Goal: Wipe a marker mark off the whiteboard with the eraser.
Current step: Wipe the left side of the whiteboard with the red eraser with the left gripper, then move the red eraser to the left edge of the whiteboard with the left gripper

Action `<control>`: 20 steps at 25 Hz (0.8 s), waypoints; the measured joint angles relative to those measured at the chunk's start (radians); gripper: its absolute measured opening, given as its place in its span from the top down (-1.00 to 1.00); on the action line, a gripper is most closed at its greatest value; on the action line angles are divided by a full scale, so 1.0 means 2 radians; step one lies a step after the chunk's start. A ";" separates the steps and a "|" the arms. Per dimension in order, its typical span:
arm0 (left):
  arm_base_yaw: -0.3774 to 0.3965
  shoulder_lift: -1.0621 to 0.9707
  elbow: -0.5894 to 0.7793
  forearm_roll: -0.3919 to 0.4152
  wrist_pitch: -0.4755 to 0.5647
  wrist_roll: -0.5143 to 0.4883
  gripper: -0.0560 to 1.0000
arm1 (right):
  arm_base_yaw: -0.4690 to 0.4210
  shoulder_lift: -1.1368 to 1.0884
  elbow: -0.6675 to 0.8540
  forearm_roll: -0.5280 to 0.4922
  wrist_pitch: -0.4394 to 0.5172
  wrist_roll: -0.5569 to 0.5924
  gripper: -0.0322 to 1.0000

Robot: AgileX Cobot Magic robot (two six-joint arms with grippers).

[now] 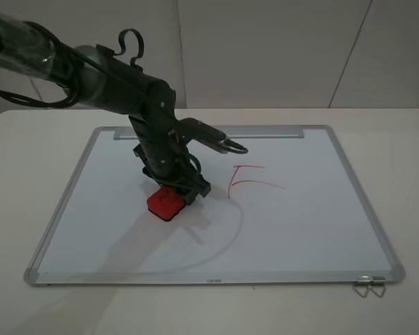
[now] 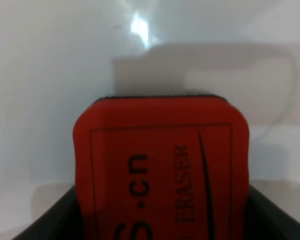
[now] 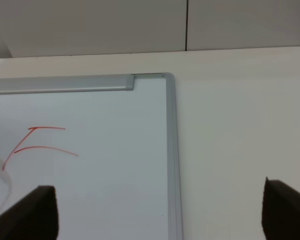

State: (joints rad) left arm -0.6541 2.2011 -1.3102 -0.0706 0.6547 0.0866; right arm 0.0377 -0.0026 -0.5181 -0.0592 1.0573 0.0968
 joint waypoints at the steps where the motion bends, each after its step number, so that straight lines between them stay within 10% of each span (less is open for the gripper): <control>1: -0.005 0.000 0.000 -0.002 0.000 0.004 -0.19 | 0.000 0.000 0.000 0.000 0.000 0.000 -0.47; 13: -0.015 -0.070 0.070 -0.077 0.042 -0.030 -0.19 | 0.000 0.000 0.000 0.000 0.000 0.000 -0.47; 20: 0.037 -0.149 0.207 -0.047 -0.026 -0.117 -0.19 | 0.000 0.000 0.000 0.000 0.000 0.000 -0.47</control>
State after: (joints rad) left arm -0.5798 1.9030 -0.8960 -0.1637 0.6019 -0.1480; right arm 0.0377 -0.0026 -0.5181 -0.0592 1.0573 0.0968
